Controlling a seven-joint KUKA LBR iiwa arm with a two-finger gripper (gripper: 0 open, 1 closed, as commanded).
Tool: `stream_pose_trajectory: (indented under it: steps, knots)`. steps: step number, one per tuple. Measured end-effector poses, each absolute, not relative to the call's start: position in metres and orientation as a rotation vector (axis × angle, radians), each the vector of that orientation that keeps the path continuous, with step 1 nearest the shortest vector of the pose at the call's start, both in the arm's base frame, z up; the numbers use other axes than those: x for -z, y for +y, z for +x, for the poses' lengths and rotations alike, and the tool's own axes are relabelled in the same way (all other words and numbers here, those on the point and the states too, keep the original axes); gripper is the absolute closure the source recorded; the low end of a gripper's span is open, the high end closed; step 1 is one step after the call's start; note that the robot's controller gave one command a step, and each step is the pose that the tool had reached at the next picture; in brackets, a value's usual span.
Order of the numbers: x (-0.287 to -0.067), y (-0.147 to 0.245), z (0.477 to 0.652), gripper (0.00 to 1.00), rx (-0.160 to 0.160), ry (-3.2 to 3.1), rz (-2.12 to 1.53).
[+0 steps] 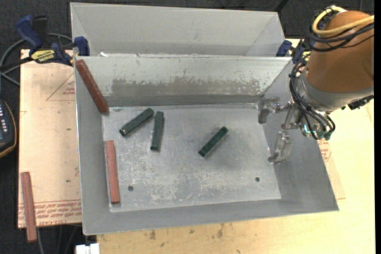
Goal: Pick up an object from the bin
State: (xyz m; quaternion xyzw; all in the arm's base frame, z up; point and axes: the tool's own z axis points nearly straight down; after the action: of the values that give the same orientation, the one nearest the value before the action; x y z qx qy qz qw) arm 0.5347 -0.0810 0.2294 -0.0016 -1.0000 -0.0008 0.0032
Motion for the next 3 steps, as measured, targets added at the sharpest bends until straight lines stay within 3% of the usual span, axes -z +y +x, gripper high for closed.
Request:
stream_pose_trajectory:
  steps: [1,2,3]
  knots:
    - [-0.111,-0.041,0.563,0.0,0.005,-3.129,0.217]
    - [-0.071,-0.004,0.641,0.0,0.003,-3.116,0.443]
    - [-0.073,-0.005,0.64,1.0,0.001,-3.115,0.44]
